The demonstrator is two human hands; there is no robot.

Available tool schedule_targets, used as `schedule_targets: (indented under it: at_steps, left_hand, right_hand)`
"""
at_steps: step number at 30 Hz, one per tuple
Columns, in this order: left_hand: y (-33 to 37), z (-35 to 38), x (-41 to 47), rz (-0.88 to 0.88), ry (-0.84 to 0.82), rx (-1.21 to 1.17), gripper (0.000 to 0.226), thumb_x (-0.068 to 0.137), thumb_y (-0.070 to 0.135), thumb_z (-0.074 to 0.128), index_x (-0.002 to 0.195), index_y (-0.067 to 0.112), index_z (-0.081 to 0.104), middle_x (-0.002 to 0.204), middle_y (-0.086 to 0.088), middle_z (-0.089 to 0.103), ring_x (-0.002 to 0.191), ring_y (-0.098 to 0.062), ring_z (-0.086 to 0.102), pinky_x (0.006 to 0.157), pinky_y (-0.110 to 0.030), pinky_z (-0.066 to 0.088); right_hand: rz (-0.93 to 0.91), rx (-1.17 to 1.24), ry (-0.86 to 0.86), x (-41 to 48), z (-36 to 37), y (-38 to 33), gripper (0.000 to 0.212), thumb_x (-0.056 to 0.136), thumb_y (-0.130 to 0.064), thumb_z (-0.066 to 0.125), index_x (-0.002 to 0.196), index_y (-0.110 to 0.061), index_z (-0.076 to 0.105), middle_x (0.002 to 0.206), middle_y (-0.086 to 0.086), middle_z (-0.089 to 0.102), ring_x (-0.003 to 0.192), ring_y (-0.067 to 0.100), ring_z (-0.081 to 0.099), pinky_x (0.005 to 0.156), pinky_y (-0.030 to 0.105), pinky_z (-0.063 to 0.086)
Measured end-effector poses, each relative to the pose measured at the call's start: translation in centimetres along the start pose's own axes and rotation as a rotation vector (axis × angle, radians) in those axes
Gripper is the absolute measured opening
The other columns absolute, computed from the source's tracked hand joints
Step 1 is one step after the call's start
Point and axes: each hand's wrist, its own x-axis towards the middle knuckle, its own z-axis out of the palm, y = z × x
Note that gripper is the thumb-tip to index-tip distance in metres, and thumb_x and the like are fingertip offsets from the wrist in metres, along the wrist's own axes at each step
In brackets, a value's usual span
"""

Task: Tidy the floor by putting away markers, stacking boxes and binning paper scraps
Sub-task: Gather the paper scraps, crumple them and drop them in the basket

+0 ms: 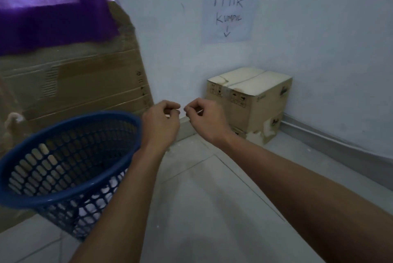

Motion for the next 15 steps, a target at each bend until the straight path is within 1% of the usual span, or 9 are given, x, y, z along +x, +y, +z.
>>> schedule_targets:
  at_steps: [2,3,4,5,6,7,9,11,15]
  left_hand:
    - [0.7,3.3,-1.4,0.041,-0.084,-0.017,0.019,0.092,0.015,0.059,0.094,0.027,0.074,0.089,0.01,0.073,0.082,-0.004,0.067,0.075,-0.025,0.055]
    - [1.0,5.0,-2.2,0.071,-0.134,-0.009,0.019,0.092,0.016,0.06,0.093,0.029,0.073,0.087,0.012,0.072,0.08,0.0,0.066,0.072,-0.02,0.053]
    - [1.3,6.9,-3.2,0.096,-0.184,0.0,0.02,0.091,0.016,0.06,0.093,0.031,0.073,0.086,0.016,0.071,0.078,0.007,0.063,0.07,-0.013,0.049]
    - [1.6,8.5,-4.2,0.11,-0.234,0.003,0.021,0.092,0.017,0.059,0.093,0.032,0.073,0.086,0.018,0.07,0.077,0.011,0.061,0.066,-0.006,0.044]
    - [1.9,10.3,-5.2,0.119,-0.287,-0.002,0.021,0.092,0.017,0.058,0.095,0.032,0.073,0.087,0.019,0.07,0.078,0.013,0.06,0.064,-0.003,0.041]
    - [2.2,11.8,-6.1,0.122,-0.336,-0.012,0.021,0.093,0.018,0.057,0.097,0.031,0.073,0.089,0.019,0.07,0.08,0.012,0.061,0.065,-0.004,0.042]
    - [2.8,14.6,-7.8,0.13,-0.412,-0.04,0.022,0.093,0.017,0.057,0.099,0.031,0.073,0.089,0.02,0.071,0.083,0.007,0.063,0.071,-0.014,0.049]
    - [3.2,17.1,-9.5,0.124,-0.474,-0.064,0.023,0.093,0.017,0.057,0.097,0.033,0.072,0.087,0.022,0.07,0.083,0.007,0.064,0.074,-0.019,0.052]
    - [3.7,22.9,-14.1,0.129,-0.661,-0.075,0.022,0.094,0.018,0.054,0.102,0.029,0.071,0.094,0.017,0.072,0.086,0.003,0.065,0.079,-0.024,0.055]
  right_hand:
    - [0.045,-0.012,0.066,-1.1,-2.9,2.2,0.014,0.093,-0.021,0.063,0.085,-0.017,0.074,0.071,-0.014,0.066,0.063,-0.004,0.059,0.057,0.007,0.042]
    - [0.066,-0.023,0.089,-1.9,-4.3,3.2,0.015,0.093,-0.021,0.062,0.083,-0.018,0.073,0.068,-0.014,0.065,0.062,-0.004,0.058,0.056,0.008,0.042]
    - [0.088,-0.032,0.105,-2.7,-5.8,4.4,0.016,0.093,-0.022,0.062,0.081,-0.02,0.072,0.067,-0.015,0.064,0.061,-0.004,0.058,0.057,0.01,0.043]
    - [0.11,-0.039,0.117,-3.6,-7.1,5.4,0.016,0.094,-0.022,0.062,0.08,-0.021,0.071,0.067,-0.014,0.064,0.062,-0.003,0.059,0.058,0.012,0.044]
    - [0.135,-0.052,0.134,-4.5,-8.5,6.4,0.016,0.094,-0.022,0.061,0.08,-0.021,0.07,0.068,-0.014,0.066,0.063,-0.002,0.06,0.058,0.012,0.045]
    - [0.155,-0.067,0.153,-5.4,-9.7,7.4,0.016,0.094,-0.022,0.061,0.081,-0.022,0.07,0.07,-0.014,0.067,0.065,-0.003,0.061,0.059,0.01,0.045]
    - [0.198,-0.092,0.205,-7.3,-11.8,9.2,0.014,0.093,-0.022,0.062,0.081,-0.023,0.07,0.073,-0.014,0.069,0.069,-0.003,0.063,0.059,0.007,0.045]
    - [0.25,-0.116,0.246,-9.3,-13.6,11.2,0.013,0.093,-0.022,0.062,0.083,-0.024,0.071,0.076,-0.013,0.07,0.072,-0.003,0.064,0.062,0.007,0.046]
    - [0.396,-0.15,0.327,-14.4,-17.4,15.8,0.014,0.093,-0.018,0.059,0.086,-0.019,0.071,0.081,-0.011,0.071,0.078,0.002,0.065,0.071,0.016,0.051]
